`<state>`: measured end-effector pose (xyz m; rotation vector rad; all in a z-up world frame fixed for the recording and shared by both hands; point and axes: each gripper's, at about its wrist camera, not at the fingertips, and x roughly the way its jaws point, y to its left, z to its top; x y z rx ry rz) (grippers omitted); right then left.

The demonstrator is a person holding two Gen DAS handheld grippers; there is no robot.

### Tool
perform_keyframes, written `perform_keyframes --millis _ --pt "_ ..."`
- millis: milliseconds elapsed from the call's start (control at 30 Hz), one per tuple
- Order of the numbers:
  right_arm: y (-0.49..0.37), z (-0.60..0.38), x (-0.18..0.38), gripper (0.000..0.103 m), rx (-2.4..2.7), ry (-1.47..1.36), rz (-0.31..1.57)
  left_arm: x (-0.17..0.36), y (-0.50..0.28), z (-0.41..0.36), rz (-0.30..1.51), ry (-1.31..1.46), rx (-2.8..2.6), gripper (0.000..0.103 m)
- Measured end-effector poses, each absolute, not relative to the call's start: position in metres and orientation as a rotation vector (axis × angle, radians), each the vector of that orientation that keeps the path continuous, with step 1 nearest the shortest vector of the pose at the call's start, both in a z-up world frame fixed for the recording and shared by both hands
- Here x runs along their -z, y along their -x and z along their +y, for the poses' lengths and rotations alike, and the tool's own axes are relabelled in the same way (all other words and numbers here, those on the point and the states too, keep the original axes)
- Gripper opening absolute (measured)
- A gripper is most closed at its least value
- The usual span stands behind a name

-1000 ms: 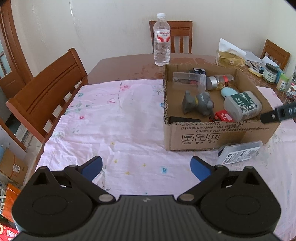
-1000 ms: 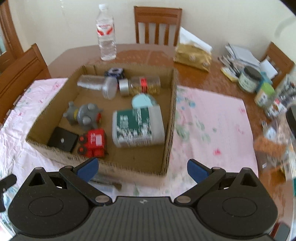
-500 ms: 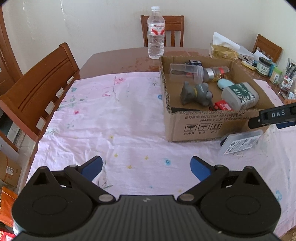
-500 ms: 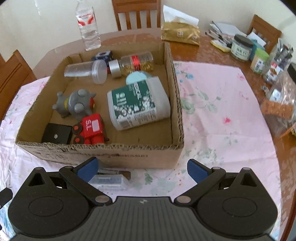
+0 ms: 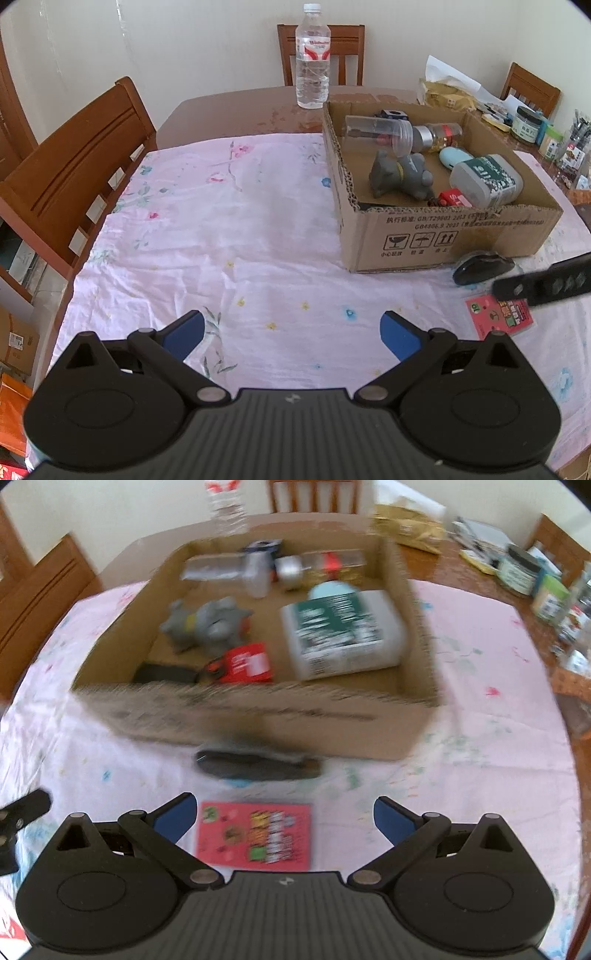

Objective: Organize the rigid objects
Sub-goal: 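Move the left tool to the black glasses case while the right tool approaches the pink card, then close the left tool on the black glasses case while the right tool grasps the pink card package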

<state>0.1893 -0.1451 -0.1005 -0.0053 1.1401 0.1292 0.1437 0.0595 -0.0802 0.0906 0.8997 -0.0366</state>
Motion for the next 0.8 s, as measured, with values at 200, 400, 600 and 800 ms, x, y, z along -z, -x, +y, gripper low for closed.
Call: perform_keyframes --millis 200,400,600,800 --pt "-0.180 -0.112 0.124 0.103 -0.125 0.117 1.108 0.087 -0.145 0.057 0.924 -0.101 0.053 0.101" --pt "-0.180 -0.120 0.134 0.103 -0.111 0.101 1.123 0.091 -0.146 0.049 0.942 -0.113 0.077 0.101" --pt "-0.181 -0.154 0.132 0.103 -0.080 0.090 1.128 0.094 -0.153 0.031 0.951 -0.124 0.104 0.101" --pt "-0.179 -0.187 0.130 0.103 -0.077 0.089 1.126 0.093 -0.162 0.004 0.947 -0.139 0.140 0.101"
